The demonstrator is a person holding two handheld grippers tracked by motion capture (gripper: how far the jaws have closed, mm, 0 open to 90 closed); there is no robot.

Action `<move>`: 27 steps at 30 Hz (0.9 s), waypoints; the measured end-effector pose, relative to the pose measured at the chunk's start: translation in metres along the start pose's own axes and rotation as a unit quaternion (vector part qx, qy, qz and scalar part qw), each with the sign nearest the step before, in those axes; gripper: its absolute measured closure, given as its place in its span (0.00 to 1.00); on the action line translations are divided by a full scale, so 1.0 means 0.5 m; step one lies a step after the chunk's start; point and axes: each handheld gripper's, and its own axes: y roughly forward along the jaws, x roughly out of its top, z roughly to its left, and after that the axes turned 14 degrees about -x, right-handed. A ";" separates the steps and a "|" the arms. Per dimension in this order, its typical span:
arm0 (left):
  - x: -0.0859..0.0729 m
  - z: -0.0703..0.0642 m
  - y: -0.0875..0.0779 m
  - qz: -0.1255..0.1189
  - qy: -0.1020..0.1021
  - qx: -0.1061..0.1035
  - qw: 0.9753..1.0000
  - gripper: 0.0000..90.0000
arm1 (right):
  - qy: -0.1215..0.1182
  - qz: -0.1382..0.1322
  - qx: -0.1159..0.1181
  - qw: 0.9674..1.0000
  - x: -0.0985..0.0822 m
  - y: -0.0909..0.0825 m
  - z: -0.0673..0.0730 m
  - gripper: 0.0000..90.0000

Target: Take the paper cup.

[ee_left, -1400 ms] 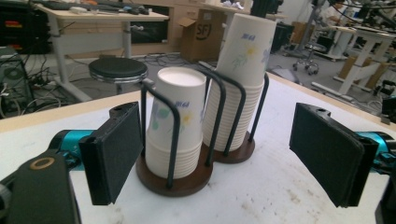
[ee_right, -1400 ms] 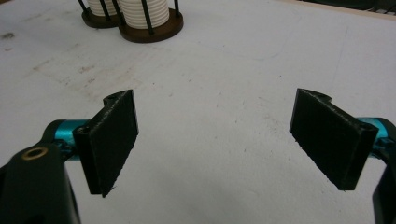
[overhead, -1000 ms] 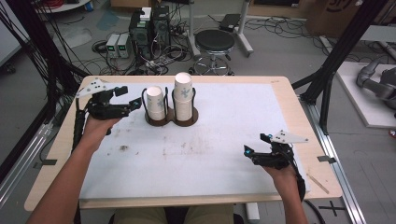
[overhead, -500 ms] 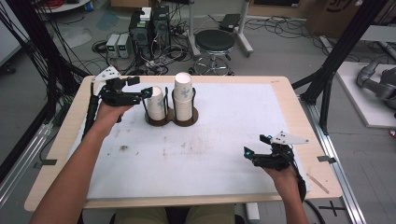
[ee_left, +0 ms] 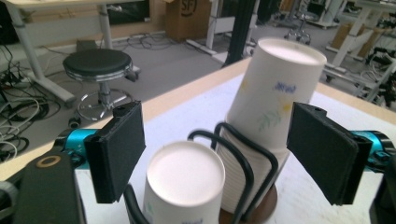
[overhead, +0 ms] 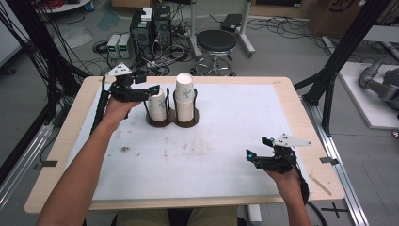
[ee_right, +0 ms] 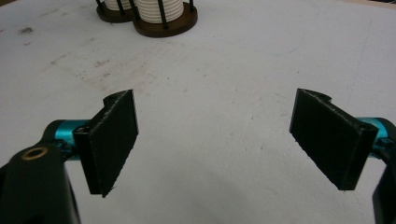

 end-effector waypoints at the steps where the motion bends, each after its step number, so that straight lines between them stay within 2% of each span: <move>1: -0.003 0.003 0.004 0.004 -0.002 0.002 1.000 0.22 | -0.001 -0.001 0.000 1.000 0.000 0.000 0.001 0.18; 9: -0.028 0.017 0.036 0.041 -0.013 0.016 0.999 0.22 | 0.003 0.001 0.001 1.000 -0.003 -0.002 0.000 0.18; 14: -0.034 0.018 0.048 0.049 -0.018 0.020 0.998 0.24 | 0.004 -0.001 0.001 1.000 -0.003 -0.004 -0.002 0.18; 19: -0.037 0.022 0.052 0.060 -0.019 0.034 0.997 0.26 | 0.004 0.000 0.002 1.000 -0.004 -0.006 -0.003 0.17; 27: -0.042 0.023 0.057 0.085 -0.011 0.040 0.995 0.37 | 0.004 -0.001 0.000 1.000 -0.005 -0.004 -0.004 0.18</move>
